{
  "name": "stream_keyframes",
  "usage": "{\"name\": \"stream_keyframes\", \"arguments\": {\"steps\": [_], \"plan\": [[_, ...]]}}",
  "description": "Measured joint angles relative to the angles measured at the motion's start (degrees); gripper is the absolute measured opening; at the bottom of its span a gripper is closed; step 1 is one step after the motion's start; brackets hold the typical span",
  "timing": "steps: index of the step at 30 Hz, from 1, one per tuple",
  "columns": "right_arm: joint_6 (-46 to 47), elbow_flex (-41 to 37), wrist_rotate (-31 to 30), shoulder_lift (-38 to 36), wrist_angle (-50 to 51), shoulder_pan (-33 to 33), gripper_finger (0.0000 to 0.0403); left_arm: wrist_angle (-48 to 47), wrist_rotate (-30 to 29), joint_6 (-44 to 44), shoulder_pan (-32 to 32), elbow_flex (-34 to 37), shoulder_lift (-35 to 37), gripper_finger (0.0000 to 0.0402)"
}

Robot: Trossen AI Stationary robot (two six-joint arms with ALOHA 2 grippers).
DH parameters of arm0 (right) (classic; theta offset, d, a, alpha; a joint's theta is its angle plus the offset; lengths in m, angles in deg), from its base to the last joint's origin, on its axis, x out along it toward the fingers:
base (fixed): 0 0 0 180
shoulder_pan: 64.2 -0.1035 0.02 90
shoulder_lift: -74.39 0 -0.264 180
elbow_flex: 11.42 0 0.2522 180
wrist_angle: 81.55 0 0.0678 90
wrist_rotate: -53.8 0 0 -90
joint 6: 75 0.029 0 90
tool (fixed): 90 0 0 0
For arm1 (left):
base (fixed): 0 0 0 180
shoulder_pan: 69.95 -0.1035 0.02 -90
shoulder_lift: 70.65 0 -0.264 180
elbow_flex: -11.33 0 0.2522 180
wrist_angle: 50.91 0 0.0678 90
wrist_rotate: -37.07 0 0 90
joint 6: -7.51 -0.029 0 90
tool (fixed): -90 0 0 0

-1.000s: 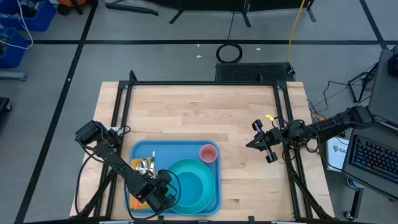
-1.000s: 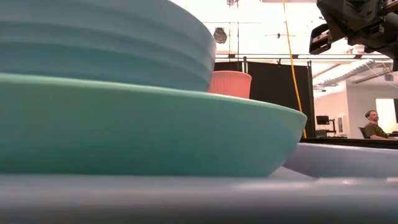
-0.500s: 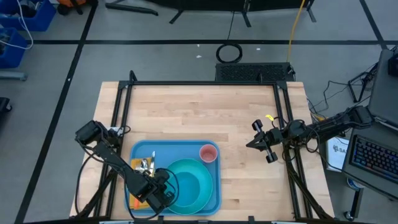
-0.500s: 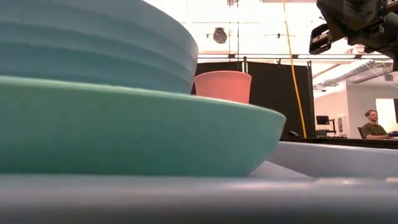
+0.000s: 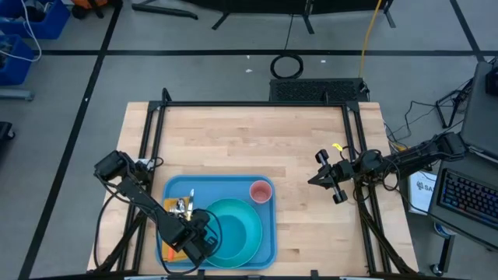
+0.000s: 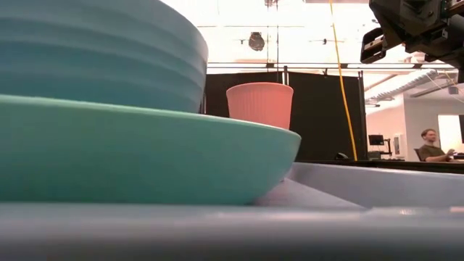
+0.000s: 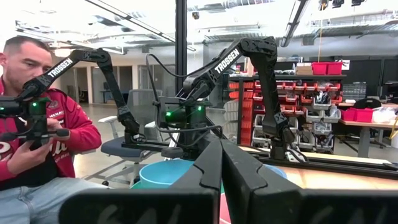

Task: Set up tray
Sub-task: Adjust the green plate on the blue tray, then return to Home Position

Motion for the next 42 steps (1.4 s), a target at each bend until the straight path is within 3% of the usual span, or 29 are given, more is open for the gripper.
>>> {"name": "stream_keyframes", "arguments": {"steps": [15, 29, 34, 42], "plan": [[0.0, 0.0, 0.0, 0.0, 0.0, 0.0, 0.0, -1.8, 0.2, 1.3, -0.1, 0.0, 0.0, 0.0], [0.0, 0.0, 0.0, 0.0, 0.0, 0.0, 0.0, -13.9, -4.2, 2.1, 2.2, -8.2, 0.0, 0.0003], [0.0, 0.0, 0.0, 0.0, 0.0, 0.0, 0.0, -15.0, -11.0, -3.4, 4.1, -11.6, 0.0, 0.0012], [0.0, 0.1, 0.0, 0.0, 0.0, 0.0, 0.0, -15.2, -33.0, -21.5, 8.2, -18.1, 0.0, 0.0002]]}}
